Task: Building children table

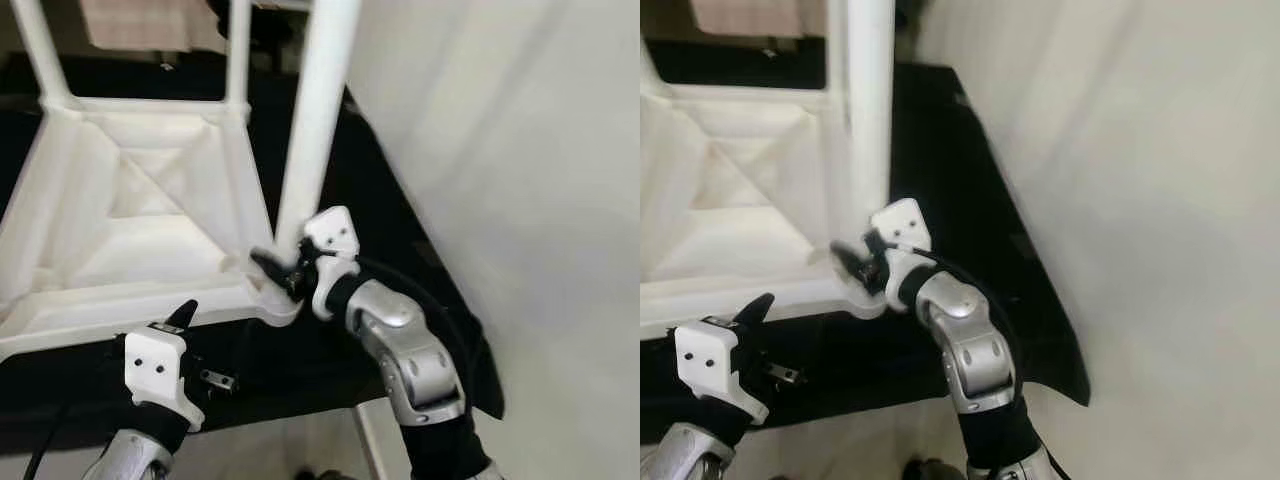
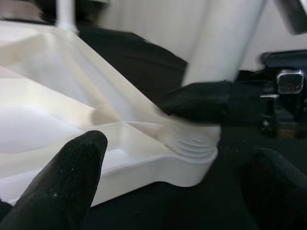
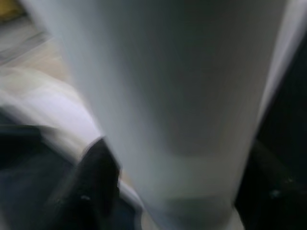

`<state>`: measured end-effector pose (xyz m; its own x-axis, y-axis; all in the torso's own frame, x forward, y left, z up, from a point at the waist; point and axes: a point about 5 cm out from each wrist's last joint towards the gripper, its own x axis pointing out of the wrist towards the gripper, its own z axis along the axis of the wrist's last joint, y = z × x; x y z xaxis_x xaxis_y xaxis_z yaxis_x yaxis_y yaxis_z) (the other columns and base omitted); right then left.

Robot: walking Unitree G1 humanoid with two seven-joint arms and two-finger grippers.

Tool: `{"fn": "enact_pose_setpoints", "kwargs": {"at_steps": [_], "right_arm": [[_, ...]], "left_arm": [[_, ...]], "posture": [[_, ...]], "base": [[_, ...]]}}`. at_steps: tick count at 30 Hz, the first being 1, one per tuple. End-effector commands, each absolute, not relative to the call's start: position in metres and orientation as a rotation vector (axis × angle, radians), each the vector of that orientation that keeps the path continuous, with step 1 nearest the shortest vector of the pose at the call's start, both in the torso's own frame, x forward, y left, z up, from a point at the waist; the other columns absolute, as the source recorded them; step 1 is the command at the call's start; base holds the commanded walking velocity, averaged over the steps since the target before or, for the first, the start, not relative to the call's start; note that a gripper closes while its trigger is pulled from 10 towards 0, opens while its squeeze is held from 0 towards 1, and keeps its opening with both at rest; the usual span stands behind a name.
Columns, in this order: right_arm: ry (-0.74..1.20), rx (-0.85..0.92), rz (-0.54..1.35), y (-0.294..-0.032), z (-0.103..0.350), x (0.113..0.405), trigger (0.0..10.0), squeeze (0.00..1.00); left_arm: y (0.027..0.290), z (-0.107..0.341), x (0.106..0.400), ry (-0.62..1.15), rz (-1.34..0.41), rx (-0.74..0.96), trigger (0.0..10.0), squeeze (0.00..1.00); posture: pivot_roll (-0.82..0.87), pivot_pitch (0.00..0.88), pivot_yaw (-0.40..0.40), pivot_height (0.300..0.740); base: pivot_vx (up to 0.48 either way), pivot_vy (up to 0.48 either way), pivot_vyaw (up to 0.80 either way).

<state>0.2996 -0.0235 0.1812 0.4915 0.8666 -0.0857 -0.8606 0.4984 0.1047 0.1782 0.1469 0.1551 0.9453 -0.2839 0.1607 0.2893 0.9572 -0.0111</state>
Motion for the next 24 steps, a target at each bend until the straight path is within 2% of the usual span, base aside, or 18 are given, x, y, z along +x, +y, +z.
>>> {"fn": "enact_pose_setpoints", "kwargs": {"at_steps": [1,2,3,4,7,12,13,24], "right_arm": [[0.013,0.078,1.266,-0.014,0.203,0.296,10.0,1.00],[0.013,0.078,1.266,-0.014,0.203,0.296,10.0,1.00],[-0.017,0.036,1.353,-0.015,0.208,0.297,10.0,1.00],[-0.033,-0.024,1.438,-0.016,0.210,0.304,10.0,0.00],[-0.041,-0.128,1.595,-0.018,0.216,0.314,10.0,0.00],[-0.010,-0.111,1.689,-0.018,0.218,0.319,10.0,0.00],[0.002,-0.121,1.672,-0.016,0.219,0.328,0.0,0.00],[0.006,-0.109,1.767,-0.025,0.220,0.339,0.0,0.00]], "left_arm": [[0.144,0.151,0.176,-0.143,-0.304,-0.048,10.0,0.00],[0.144,0.151,0.176,-0.143,-0.304,-0.048,10.0,0.00],[0.143,0.151,0.176,-0.143,-0.304,-0.049,10.0,0.00],[0.142,0.151,0.176,-0.142,-0.304,-0.050,10.0,0.00],[0.140,0.151,0.175,-0.142,-0.303,-0.051,10.0,0.00],[0.139,0.150,0.173,-0.141,-0.302,-0.053,10.0,0.00],[0.138,0.150,0.172,-0.139,-0.302,-0.054,10.0,0.00],[0.136,0.151,0.170,-0.138,-0.305,-0.060,10.0,0.00]], "posture": [[0.03,0.153,-0.205,0.740],[0.03,0.153,-0.205,0.740],[0.04,0.153,-0.207,0.740],[0.04,0.152,-0.210,0.740],[0.05,0.154,-0.212,0.740],[0.06,0.152,-0.215,0.740],[0.07,0.159,-0.217,0.740],[0.06,0.171,-0.220,0.740]], "base": [[0.000,0.000,0.00],[0.000,0.000,0.00],[0.000,0.000,0.00],[0.000,0.000,0.00],[0.000,0.000,0.00],[0.000,0.000,0.00],[0.000,0.000,0.00],[0.000,0.000,0.00]]}}
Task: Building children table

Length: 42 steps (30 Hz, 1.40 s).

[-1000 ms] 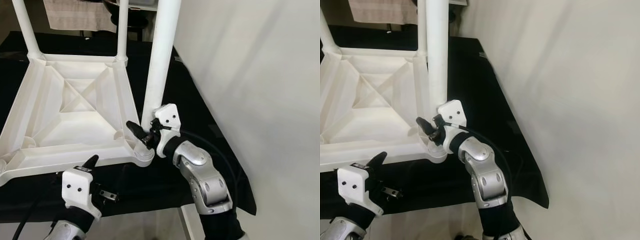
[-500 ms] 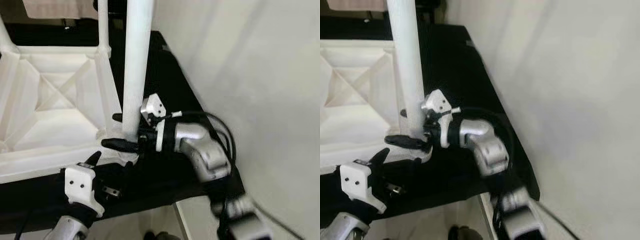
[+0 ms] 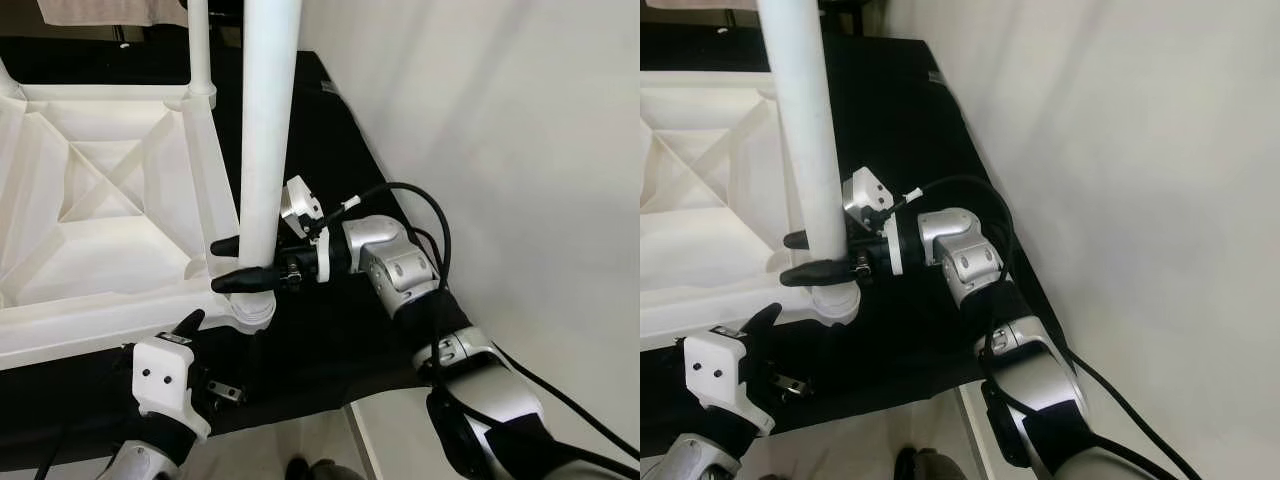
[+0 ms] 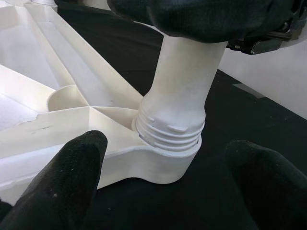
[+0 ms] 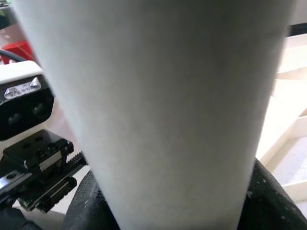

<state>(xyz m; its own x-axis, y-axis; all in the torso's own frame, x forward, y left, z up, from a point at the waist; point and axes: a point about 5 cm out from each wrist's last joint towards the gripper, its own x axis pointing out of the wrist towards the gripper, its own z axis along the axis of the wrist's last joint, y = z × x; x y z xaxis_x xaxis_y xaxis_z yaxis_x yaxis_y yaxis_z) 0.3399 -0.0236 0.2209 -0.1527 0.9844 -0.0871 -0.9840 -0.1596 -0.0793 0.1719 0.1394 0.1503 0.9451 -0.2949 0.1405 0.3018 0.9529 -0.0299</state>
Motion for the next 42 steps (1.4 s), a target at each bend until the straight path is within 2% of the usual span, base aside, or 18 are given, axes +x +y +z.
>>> {"fn": "enact_pose_setpoints", "kwargs": {"at_steps": [1,6,10,11,12,14,23,24,25,26,28,29,32,34,38,40,41,42], "right_arm": [[0.003,-0.114,1.771,-0.030,0.220,0.341,0.0,0.00],[-0.036,-0.086,1.604,-0.060,0.220,0.343,0.0,0.00],[-0.041,-0.078,1.522,-0.065,0.219,0.344,0.0,0.00],[-0.002,-0.068,1.080,-0.063,0.201,0.351,0.0,0.00],[0.106,-0.114,0.804,-0.050,0.156,0.298,0.0,0.00],[0.109,-0.136,0.783,-0.045,0.152,0.279,0.0,0.00],[0.127,-0.112,0.808,-0.046,0.153,0.297,0.0,0.00],[0.129,-0.109,0.814,-0.045,0.154,0.298,4.7,0.00],[0.129,-0.109,0.814,-0.045,0.154,0.298,4.7,0.00],[0.123,-0.068,0.879,-0.041,0.158,0.299,10.0,0.00],[0.122,-0.039,0.895,-0.038,0.163,0.295,10.0,0.00],[0.105,0.011,0.943,-0.035,0.171,0.294,10.0,1.00],[0.050,0.072,1.108,-0.030,0.190,0.293,10.0,1.00],[-0.037,0.034,1.357,-0.031,0.209,0.299,10.0,1.00],[-0.087,-0.091,1.610,-0.028,0.222,0.305,10.0,1.00],[-0.087,-0.091,1.610,-0.028,0.222,0.305,10.0,1.00],[-0.087,-0.135,1.693,-0.028,0.223,0.307,10.0,0.68],[-0.072,-0.169,1.744,-0.027,0.224,0.312,10.0,0.00]], "left_arm": [[0.136,0.151,0.169,-0.139,-0.306,-0.060,10.0,0.00],[0.135,0.153,0.169,-0.142,-0.306,-0.063,10.0,0.00],[0.136,0.153,0.169,-0.143,-0.306,-0.063,10.0,0.00],[0.137,0.153,0.170,-0.144,-0.307,-0.064,10.0,0.00],[0.139,0.154,0.173,-0.148,-0.312,-0.061,10.0,0.00],[0.139,0.154,0.174,-0.148,-0.315,-0.060,10.0,0.00],[0.141,0.153,0.178,-0.155,-0.308,-0.057,10.0,0.00],[0.141,0.153,0.178,-0.157,-0.301,-0.056,10.0,0.00],[0.141,0.153,0.178,-0.157,-0.301,-0.056,10.0,0.00],[0.142,0.153,0.178,-0.158,-0.297,-0.056,10.0,0.00],[0.142,0.153,0.178,-0.158,-0.295,-0.056,10.0,0.00],[0.142,0.153,0.179,-0.158,-0.296,-0.056,10.0,0.00],[0.142,0.153,0.179,-0.156,-0.301,-0.056,10.0,0.00],[0.142,0.152,0.180,-0.155,-0.306,-0.057,10.0,0.00],[0.141,0.153,0.179,-0.155,-0.306,-0.059,10.0,0.00],[0.141,0.153,0.179,-0.155,-0.306,-0.059,10.0,0.00],[0.141,0.153,0.178,-0.155,-0.304,-0.058,10.0,0.00],[0.140,0.153,0.178,-0.154,-0.303,-0.059,10.0,0.00]], "posture": [[0.06,0.176,-0.219,0.740],[0.03,0.184,-0.225,0.740],[0.03,0.186,-0.228,0.740],[0.01,0.186,-0.226,0.740],[0.00,0.200,-0.208,0.740],[-0.01,0.197,-0.207,0.740],[-0.02,0.164,-0.207,0.740],[-0.01,0.165,-0.207,0.740],[-0.01,0.165,-0.207,0.740],[-0.01,0.163,-0.208,0.740],[-0.01,0.162,-0.207,0.740],[-0.01,0.161,-0.206,0.740],[-0.01,0.159,-0.205,0.740],[-0.01,0.155,-0.203,0.740],[0.01,0.161,-0.202,0.740],[0.01,0.161,-0.202,0.740],[0.01,0.164,-0.203,0.740],[0.02,0.167,-0.203,0.740]], "base": [[0.000,0.000,0.00],[0.000,0.000,0.00],[0.000,0.000,0.00],[0.000,0.000,0.00],[0.000,0.000,0.00],[0.000,0.000,0.00],[0.000,0.000,0.00],[0.000,0.000,0.00],[0.000,0.000,0.00],[0.000,0.000,0.00],[0.000,0.000,0.00],[0.000,0.000,0.00],[0.000,0.000,0.00],[0.000,0.000,0.00],[0.000,0.000,0.00],[0.000,0.000,0.00],[0.000,0.000,0.00],[0.000,0.000,0.00]]}}
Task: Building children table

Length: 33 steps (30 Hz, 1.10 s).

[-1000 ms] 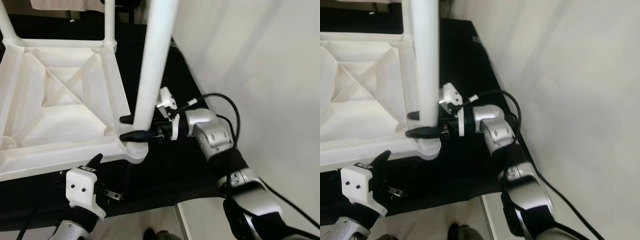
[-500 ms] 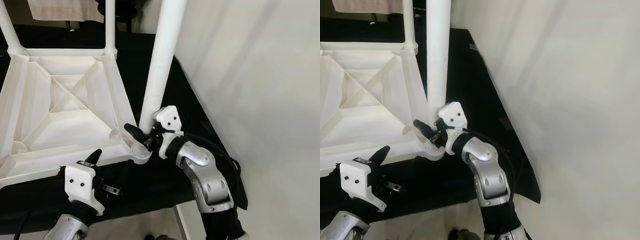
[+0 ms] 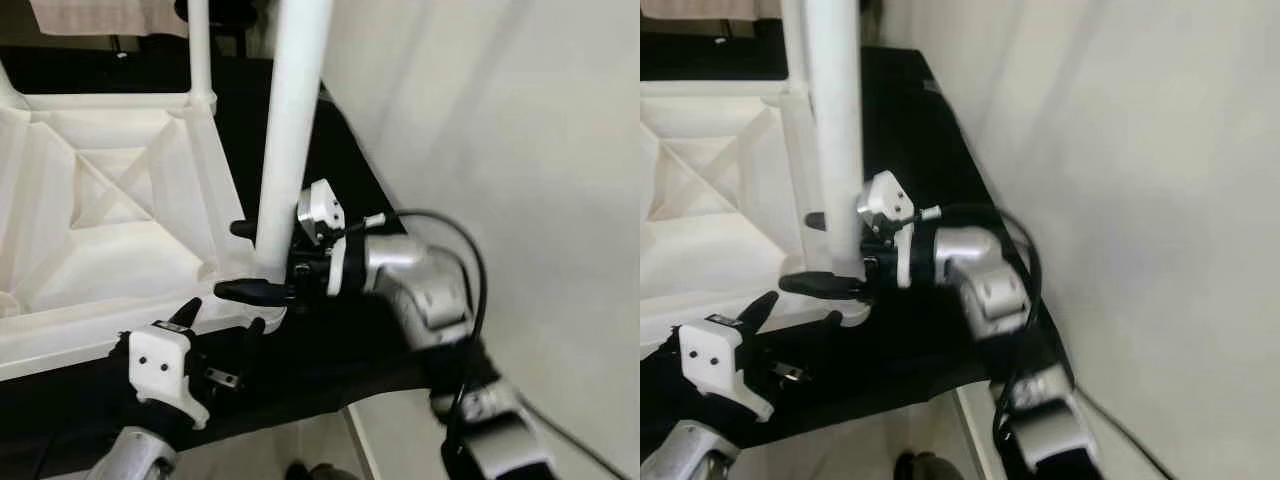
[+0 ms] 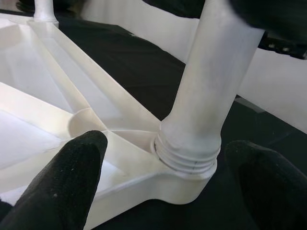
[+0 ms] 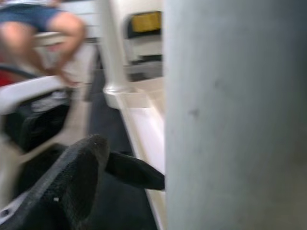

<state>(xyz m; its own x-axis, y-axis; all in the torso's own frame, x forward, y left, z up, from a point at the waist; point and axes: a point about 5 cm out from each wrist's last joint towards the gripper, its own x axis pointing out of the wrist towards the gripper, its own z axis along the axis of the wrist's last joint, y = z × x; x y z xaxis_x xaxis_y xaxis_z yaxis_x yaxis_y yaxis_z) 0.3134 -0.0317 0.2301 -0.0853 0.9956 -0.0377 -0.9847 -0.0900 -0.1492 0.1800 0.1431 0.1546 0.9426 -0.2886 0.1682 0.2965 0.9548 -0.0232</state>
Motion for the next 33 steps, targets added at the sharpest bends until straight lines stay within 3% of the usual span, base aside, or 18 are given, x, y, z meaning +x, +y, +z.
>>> {"fn": "enact_pose_setpoints", "kwargs": {"at_steps": [1,7,8,10,11,23,25,28,31,33], "right_arm": [[-0.061,-0.184,1.766,-0.026,0.224,0.315,10.0,0.00],[-0.029,-0.198,1.810,-0.024,0.227,0.322,10.0,0.00],[-0.026,-0.187,1.816,-0.024,0.229,0.325,5.7,0.00],[-0.025,-0.171,1.836,-0.026,0.232,0.328,5.7,0.00],[-0.015,-0.172,1.855,-0.029,0.234,0.330,0.0,0.00],[0.000,-0.170,1.871,-0.054,0.232,0.339,0.0,0.00],[-0.011,-0.170,1.846,-0.060,0.232,0.339,0.0,0.00],[-0.002,-0.063,1.650,-0.081,0.218,0.328,0.0,0.00],[-0.002,-0.063,1.650,-0.081,0.218,0.328,0.0,0.00],[0.157,-0.040,0.985,-0.065,0.162,0.313,0.0,0.00]], "left_arm": [[0.140,0.153,0.177,-0.153,-0.302,-0.059,10.0,0.00],[0.139,0.153,0.174,-0.148,-0.303,-0.060,10.0,0.00],[0.138,0.153,0.173,-0.147,-0.302,-0.060,10.0,0.00],[0.138,0.154,0.172,-0.147,-0.302,-0.060,10.0,0.00],[0.138,0.154,0.172,-0.145,-0.302,-0.060,10.0,0.00],[0.138,0.152,0.171,-0.140,-0.304,-0.059,10.0,0.00],[0.138,0.152,0.171,-0.139,-0.304,-0.059,10.0,0.00],[0.139,0.152,0.172,-0.140,-0.306,-0.060,10.0,0.00],[0.139,0.152,0.172,-0.140,-0.306,-0.060,10.0,0.00],[0.142,0.152,0.172,-0.140,-0.307,-0.057,10.0,0.00]], "posture": [[0.02,0.168,-0.204,0.740],[0.04,0.180,-0.209,0.740],[0.04,0.183,-0.209,0.740],[0.04,0.185,-0.210,0.740],[0.05,0.187,-0.209,0.740],[0.03,0.180,-0.198,0.740],[0.03,0.180,-0.198,0.740],[0.01,0.177,-0.207,0.740],[0.01,0.177,-0.207,0.740],[0.00,0.178,-0.203,0.740]], "base": [[0.000,0.000,0.00],[0.000,0.000,0.00],[0.000,0.000,0.00],[0.000,0.000,0.00],[0.000,0.000,0.00],[0.000,0.000,0.00],[0.000,0.000,0.00],[0.000,0.000,0.00],[0.000,0.000,0.00],[0.000,0.000,0.00]]}}
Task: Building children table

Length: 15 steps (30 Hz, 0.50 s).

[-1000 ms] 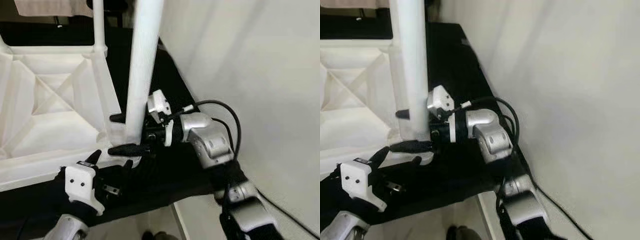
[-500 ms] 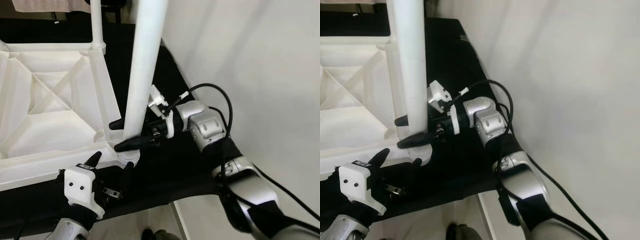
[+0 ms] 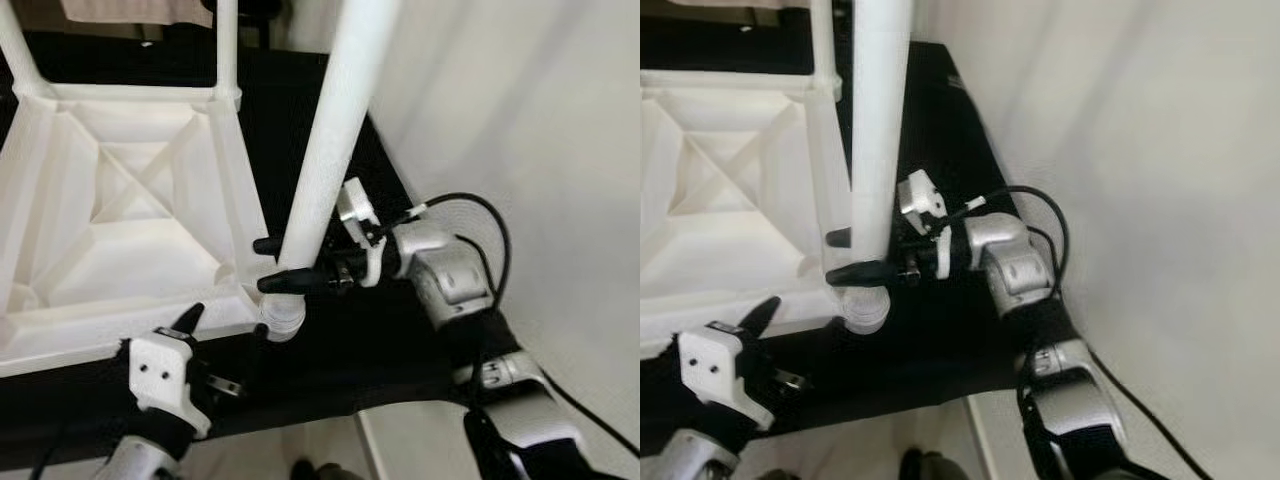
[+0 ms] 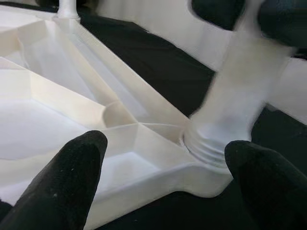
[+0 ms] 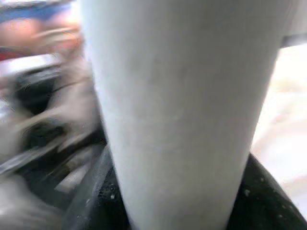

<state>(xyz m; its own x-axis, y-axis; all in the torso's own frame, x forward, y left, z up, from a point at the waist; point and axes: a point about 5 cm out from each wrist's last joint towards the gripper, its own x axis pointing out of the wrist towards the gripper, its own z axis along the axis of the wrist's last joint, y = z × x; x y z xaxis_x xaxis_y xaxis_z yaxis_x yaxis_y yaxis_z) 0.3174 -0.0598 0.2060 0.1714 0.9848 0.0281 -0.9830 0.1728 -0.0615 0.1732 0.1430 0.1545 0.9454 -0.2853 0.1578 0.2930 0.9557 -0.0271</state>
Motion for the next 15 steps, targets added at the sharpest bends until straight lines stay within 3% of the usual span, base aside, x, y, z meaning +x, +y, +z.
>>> {"fn": "enact_pose_setpoints", "kwargs": {"at_steps": [1,3,12,13,14,15], "right_arm": [[0.157,-0.040,0.985,-0.065,0.162,0.313,0.0,0.00],[0.180,-0.093,0.694,-0.067,0.153,0.299,0.0,0.00],[0.180,-0.100,0.732,-0.055,0.156,0.301,0.0,0.00],[0.182,-0.108,0.748,-0.052,0.158,0.301,10.0,0.00],[0.184,-0.106,0.754,-0.047,0.161,0.298,10.0,0.00],[0.169,-0.085,0.816,-0.041,0.166,0.296,10.0,0.93]], "left_arm": [[0.142,0.152,0.172,-0.140,-0.307,-0.057,10.0,0.00],[0.144,0.152,0.174,-0.137,-0.309,-0.047,10.0,0.00],[0.146,0.152,0.177,-0.141,-0.305,-0.038,10.0,0.00],[0.146,0.152,0.177,-0.144,-0.295,-0.036,10.0,0.00],[0.147,0.152,0.177,-0.146,-0.288,-0.036,10.0,0.00],[0.147,0.152,0.177,-0.147,-0.285,-0.035,10.0,0.00]], "posture": [[0.00,0.178,-0.203,0.740],[0.00,0.169,-0.181,0.740],[0.01,0.165,-0.192,0.740],[0.01,0.164,-0.194,0.740],[0.01,0.165,-0.195,0.740],[0.01,0.165,-0.195,0.740]], "base": [[0.000,0.000,0.00],[0.000,0.000,0.00],[0.000,0.000,0.00],[0.000,0.000,0.00],[0.000,0.000,0.00],[0.000,0.000,0.00]]}}
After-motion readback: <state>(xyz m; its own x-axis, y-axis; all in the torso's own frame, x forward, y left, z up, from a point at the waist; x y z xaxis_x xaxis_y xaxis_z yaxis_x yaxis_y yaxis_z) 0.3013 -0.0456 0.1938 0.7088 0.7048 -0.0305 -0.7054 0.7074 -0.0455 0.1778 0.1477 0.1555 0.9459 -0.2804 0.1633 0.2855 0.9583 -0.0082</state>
